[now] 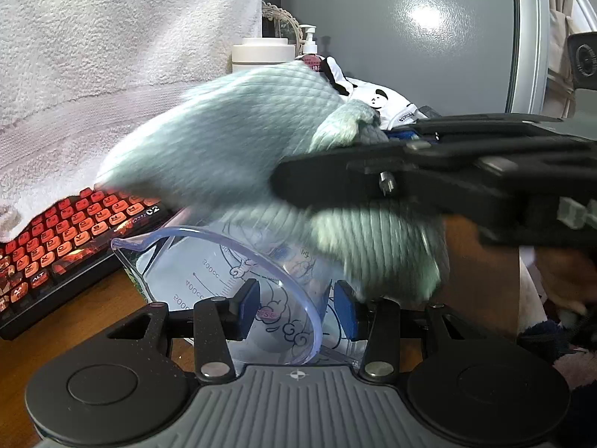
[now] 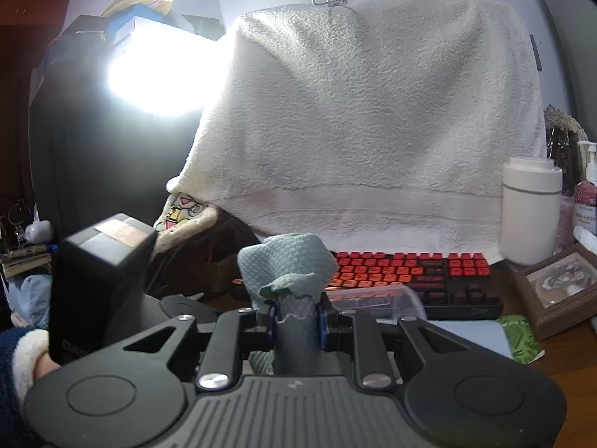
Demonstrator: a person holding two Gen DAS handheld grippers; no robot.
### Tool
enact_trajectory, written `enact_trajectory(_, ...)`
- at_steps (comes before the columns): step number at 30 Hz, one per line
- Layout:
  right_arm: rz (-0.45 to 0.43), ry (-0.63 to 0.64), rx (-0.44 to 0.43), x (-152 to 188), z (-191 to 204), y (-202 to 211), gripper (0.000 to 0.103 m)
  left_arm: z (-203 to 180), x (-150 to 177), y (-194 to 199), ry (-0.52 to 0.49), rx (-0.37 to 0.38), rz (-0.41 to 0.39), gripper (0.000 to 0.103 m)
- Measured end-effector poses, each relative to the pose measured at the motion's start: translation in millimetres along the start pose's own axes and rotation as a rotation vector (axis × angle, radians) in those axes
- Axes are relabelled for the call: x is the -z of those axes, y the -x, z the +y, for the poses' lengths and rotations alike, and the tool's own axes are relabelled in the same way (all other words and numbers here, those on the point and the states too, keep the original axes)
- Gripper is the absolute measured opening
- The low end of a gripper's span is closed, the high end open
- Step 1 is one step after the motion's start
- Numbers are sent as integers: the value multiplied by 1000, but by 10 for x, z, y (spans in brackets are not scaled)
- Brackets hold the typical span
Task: Clean container
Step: 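Press the cloth against the jug's outer wall and rub with the right tool, then sweep the cloth across the jug's rim and wall with the right tool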
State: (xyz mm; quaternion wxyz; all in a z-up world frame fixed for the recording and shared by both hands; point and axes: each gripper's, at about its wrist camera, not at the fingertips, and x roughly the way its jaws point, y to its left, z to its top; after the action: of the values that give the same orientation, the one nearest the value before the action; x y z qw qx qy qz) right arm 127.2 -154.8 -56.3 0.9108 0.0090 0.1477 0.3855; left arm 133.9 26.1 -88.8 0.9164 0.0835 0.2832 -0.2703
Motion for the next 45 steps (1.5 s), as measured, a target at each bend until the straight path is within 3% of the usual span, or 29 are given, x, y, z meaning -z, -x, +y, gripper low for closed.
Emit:
enact_trajectory(5,-15,-52,96,8,-341,19,20,35,-11,-14,-2,-1,0,44)
enact_trajectory(9,-16,-111,120,31,-510,49,20,-72,-5,74,3,2,-1,44)
enact_trajectory(13,-12,-94,84,79,-390,57,20,-16,3,87,4,3,-1,44)
enact_trajectory(20,13,-4,-110,127,-77,76,20,55,-13,23,0,1,0,44)
enact_trajectory(25,10,-6,-112,142,-133,84,20,59,-5,43,2,2,-1,44)
enact_trajectory(34,-7,-79,34,167,-519,126,20,18,4,31,1,1,-1,44)
enact_trajectory(38,-3,-133,56,165,-661,136,20,-2,7,21,0,0,-1,44)
enact_trajectory(41,4,-133,43,150,-590,130,19,-11,14,28,-1,0,-1,44)
enact_trajectory(45,25,-127,-51,96,-399,85,20,-11,15,25,-1,0,-1,44)
